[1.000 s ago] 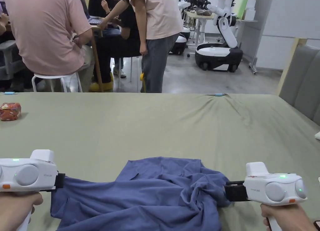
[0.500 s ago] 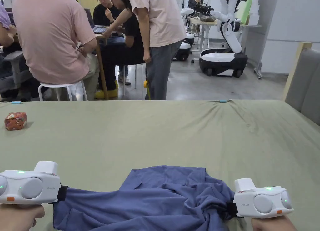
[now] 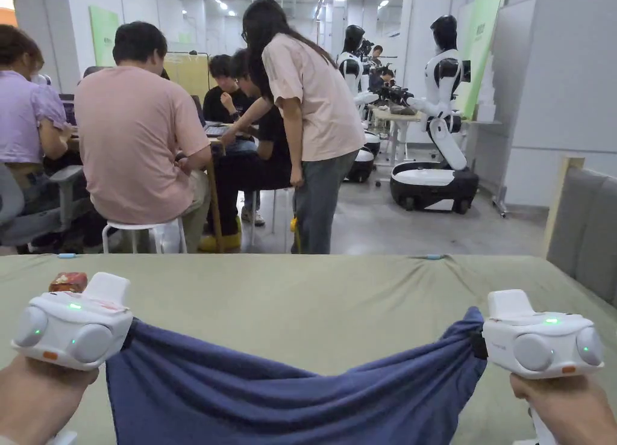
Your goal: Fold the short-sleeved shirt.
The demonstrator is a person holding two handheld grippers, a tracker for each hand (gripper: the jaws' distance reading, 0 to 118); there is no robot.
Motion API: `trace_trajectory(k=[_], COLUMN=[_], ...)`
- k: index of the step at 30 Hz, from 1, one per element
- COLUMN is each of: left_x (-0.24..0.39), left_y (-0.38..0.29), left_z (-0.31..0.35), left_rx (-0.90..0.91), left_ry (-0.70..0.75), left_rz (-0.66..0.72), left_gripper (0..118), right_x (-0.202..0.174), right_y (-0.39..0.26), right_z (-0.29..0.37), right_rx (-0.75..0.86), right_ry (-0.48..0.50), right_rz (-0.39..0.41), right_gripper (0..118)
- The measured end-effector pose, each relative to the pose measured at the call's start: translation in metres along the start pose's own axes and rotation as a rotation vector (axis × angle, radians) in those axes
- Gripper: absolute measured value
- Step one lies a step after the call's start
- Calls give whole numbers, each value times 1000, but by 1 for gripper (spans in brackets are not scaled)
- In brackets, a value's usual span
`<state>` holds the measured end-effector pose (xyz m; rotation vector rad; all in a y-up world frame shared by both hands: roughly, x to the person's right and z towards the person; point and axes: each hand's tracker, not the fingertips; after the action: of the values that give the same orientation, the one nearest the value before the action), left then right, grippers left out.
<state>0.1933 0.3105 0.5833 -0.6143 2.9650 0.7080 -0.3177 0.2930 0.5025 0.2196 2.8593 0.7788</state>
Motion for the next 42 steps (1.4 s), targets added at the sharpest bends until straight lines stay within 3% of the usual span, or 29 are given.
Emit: trace_trajectory(k=[8, 15, 21, 26, 33, 42], left_x=[-64, -106, -122, -108, -61, -33], left_y=[93, 179, 225, 200, 96, -14], left_z=[37, 62, 55, 16, -65, -44], left_rx=[157, 351, 382, 334, 141, 23], left_ry=[153, 201, 231, 223, 158, 45], left_rz=[-18, 119, 113, 100, 114, 66], left_gripper=[0, 0, 0, 0, 0, 0], right_x=[14, 16, 16, 8, -6, -8], right_y=[116, 213, 255, 225, 118, 10], right_z=[58, 95, 99, 55, -53, -61], right_rx=[251, 392, 446, 399, 178, 31], right_ry=[-173, -214, -239, -223, -178, -111], right_rz=[33, 51, 63, 63, 40, 76], right_gripper=[4, 4, 4, 4, 4, 4])
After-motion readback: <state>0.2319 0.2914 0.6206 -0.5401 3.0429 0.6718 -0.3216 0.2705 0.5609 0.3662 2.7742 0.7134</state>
